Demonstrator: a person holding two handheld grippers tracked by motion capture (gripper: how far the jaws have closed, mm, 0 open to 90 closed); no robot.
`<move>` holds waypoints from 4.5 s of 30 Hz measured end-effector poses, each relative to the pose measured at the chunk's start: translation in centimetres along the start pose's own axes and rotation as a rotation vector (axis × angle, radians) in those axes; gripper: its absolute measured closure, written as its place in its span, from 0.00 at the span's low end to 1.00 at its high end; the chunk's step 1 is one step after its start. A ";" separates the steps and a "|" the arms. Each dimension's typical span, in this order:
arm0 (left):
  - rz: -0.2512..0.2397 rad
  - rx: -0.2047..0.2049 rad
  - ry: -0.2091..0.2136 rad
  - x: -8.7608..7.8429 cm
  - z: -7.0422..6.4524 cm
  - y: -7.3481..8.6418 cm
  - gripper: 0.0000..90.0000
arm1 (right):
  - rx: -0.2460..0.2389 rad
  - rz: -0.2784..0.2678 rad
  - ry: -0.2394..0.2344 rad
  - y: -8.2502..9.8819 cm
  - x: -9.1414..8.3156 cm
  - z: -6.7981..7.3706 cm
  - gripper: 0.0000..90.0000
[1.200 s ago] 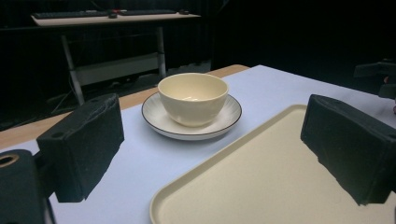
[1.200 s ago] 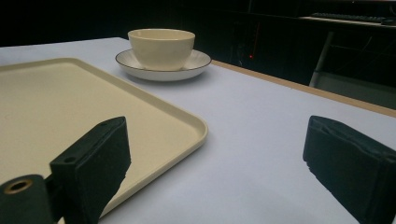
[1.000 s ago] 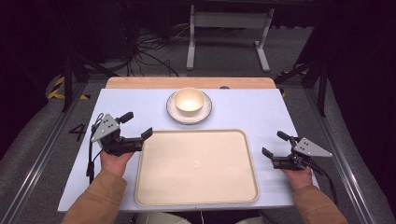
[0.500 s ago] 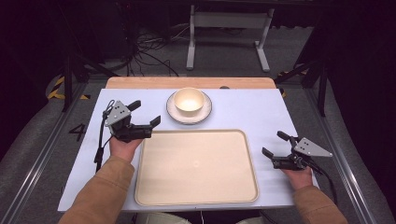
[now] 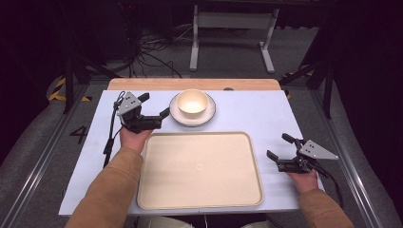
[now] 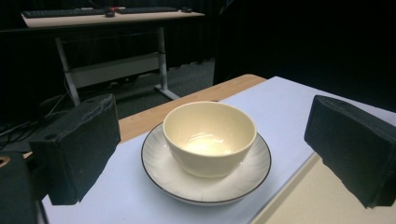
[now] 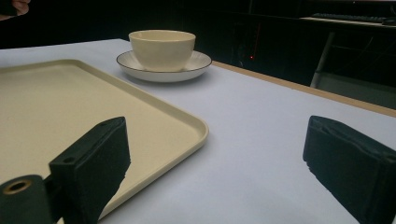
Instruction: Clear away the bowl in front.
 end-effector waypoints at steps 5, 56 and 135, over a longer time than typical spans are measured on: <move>0.001 -0.044 0.017 0.8 0.0 -0.3 0.05 | 0.000 0.000 0.000 0.0 0.0 0.0 0.08; 0.416 -0.130 -0.028 10.0 0.0 1.7 0.25 | -0.009 -0.008 0.003 0.0 -0.1 0.1 0.08; 0.670 -0.237 -0.299 13.9 -1.7 5.8 0.92 | -0.021 -0.013 -0.001 -0.1 -0.1 0.2 0.08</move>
Point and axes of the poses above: each handheld gripper's, and its own axes: x roughly forward along the jaws, y roughly out of its underside, z roughly to its left, the point moved 8 cm from there along x, roughly forward along the jaws, and after that the axes turned 13 degrees about -y, right-handed, at the moved point
